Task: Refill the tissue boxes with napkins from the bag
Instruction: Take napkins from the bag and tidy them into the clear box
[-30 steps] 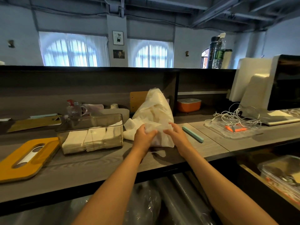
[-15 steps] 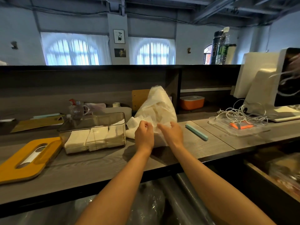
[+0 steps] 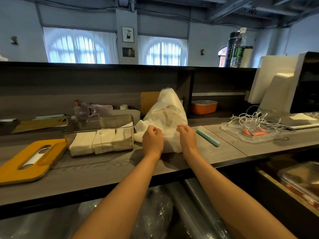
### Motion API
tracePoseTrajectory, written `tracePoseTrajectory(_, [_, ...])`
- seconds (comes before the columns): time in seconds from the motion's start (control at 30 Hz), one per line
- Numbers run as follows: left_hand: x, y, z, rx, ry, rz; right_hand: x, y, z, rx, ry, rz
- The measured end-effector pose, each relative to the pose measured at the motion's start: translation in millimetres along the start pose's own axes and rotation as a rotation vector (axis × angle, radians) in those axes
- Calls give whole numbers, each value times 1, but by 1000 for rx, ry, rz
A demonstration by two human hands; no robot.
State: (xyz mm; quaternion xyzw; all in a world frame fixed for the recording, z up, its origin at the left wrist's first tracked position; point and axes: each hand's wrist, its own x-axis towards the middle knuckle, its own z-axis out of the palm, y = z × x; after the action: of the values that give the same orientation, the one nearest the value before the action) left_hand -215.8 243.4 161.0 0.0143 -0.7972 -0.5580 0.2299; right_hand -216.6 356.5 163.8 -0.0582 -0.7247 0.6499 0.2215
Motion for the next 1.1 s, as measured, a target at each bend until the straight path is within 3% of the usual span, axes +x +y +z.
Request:
tracePoseTrajectory(0.1, [-3, 2, 1, -65, -58, 34, -1, 0, 3, -41, -53, -28])
tracePoseTrajectory(0.23, [-2, 2, -1, -20, -13, -2, 1, 3, 0, 0, -28, -4])
tracePoseTrajectory(0.4, [-3, 2, -1, -48, -17, 0, -3, -4, 2, 18, -199, -21])
tracePoseTrajectory(0.7, [-1, -2, 1, 132, -6, 120, -9, -4, -4, -52, -83, -93])
tracePoseTrajectory(0.93, [6, -5, -15, -38, 240, -76, -21, -3, 2, -26, -485, -150])
tracePoseTrajectory(1.0, [7, -6, -14, -56, 245, -89, -18, -1, 2, -87, -459, -150])
tracePoseTrajectory(1.1, [9, -11, -14, -84, 165, -57, -12, 2, 2, 19, -376, -118])
